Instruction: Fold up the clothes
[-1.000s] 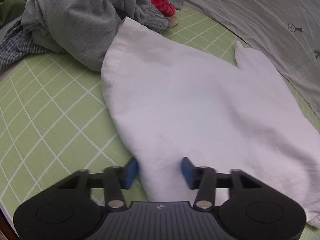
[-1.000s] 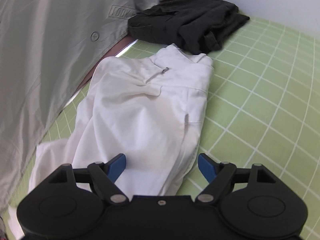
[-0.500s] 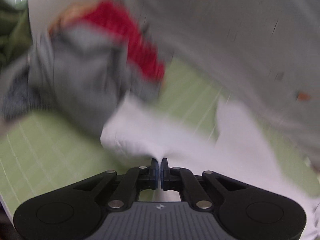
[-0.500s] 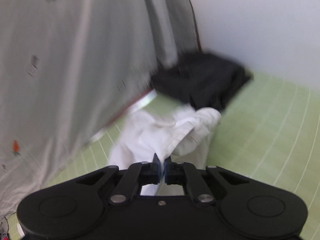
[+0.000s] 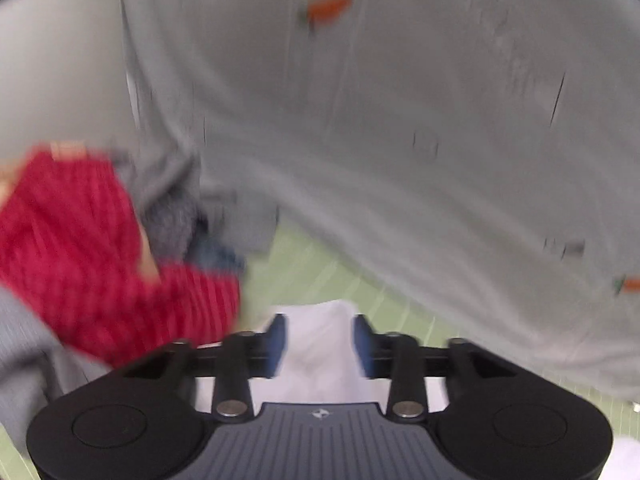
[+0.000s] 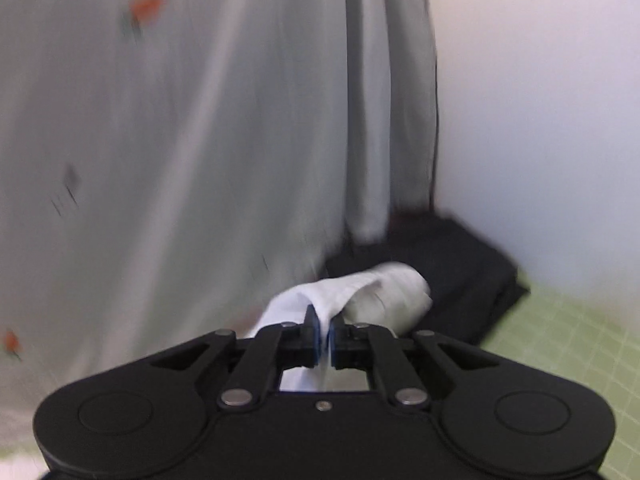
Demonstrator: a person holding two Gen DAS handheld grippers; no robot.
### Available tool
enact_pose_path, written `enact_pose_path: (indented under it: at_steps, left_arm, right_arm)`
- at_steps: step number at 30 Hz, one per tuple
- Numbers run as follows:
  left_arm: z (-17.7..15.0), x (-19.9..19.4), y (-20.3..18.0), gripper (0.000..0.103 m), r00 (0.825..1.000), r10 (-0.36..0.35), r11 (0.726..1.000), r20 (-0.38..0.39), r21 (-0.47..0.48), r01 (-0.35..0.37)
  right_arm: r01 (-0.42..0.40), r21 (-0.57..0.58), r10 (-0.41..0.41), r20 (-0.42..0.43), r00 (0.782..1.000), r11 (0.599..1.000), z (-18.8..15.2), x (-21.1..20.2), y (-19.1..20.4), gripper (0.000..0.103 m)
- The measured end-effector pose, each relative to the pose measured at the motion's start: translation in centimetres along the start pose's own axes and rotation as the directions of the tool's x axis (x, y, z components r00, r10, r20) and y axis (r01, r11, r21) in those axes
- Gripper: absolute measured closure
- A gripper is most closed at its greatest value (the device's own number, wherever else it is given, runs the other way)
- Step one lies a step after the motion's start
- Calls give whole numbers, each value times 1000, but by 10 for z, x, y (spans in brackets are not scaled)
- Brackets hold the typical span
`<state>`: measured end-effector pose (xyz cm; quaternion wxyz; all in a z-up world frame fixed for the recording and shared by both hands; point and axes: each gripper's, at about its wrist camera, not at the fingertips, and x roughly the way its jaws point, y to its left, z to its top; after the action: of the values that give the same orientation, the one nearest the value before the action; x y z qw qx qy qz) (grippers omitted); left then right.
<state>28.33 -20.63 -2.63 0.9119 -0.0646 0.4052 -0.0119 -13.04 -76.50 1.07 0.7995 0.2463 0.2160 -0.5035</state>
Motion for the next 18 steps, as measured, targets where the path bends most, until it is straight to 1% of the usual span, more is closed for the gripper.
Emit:
enact_pose_path:
  at_steps: [2, 3, 4, 5, 7, 8, 9, 10, 12, 13, 16, 18]
  left_arm:
    - [-26, 4, 14, 43, 998, -30, 999, -51, -33, 29]
    - [-39, 3, 22, 41, 997, -32, 998, -69, -58, 28]
    - [-52, 3, 30, 40, 996, -24, 996, -90, -89, 16]
    - [-64, 4, 37, 37, 993, -22, 993, -120, -118, 8]
    - [-82, 9, 48, 37, 984, -36, 988, -177, -157, 7]
    - [-88, 12, 49, 37, 981, -44, 986, -191, -169, 11]
    - [-95, 16, 51, 37, 977, -52, 983, -205, -181, 14]
    - [-99, 20, 52, 36, 975, -59, 981, -212, -195, 17]
    - [-100, 30, 51, 32, 976, -71, 974, -208, -225, 23]
    - [-98, 36, 51, 32, 976, -77, 971, -203, -239, 26]
    - [-93, 48, 45, 32, 982, -68, 968, -176, -248, 22]
    - [-87, 59, 40, 32, 984, -35, 972, -177, -235, -8]
  right_arm:
    - [20, -1, -20, -58, 998, 1000, -18, 13, -5, 87]
    - [37, -2, -37, -77, 996, 999, -27, 15, -8, 80]
    - [56, -2, -56, -95, 994, 998, -35, 17, -12, 69]
    - [66, 3, -66, -112, 992, 998, -43, 19, -16, 66]
    - [73, 27, -69, -138, 988, 997, -57, 22, -23, 57]
    - [71, 43, -64, -145, 987, 997, -61, 23, -27, 55]
    - [67, 60, -57, -152, 987, 996, -64, 26, -30, 48]
    - [65, 77, -52, -160, 986, 995, -67, 29, -32, 39]
    - [67, 117, -45, -175, 984, 991, -69, 36, -34, 33]
    - [68, 139, -42, -182, 982, 988, -70, 41, -34, 30]
    - [65, 200, -26, -191, 981, 978, -72, 46, -36, 24]
    - [71, 228, -25, -199, 980, 971, -73, 53, -38, 23]
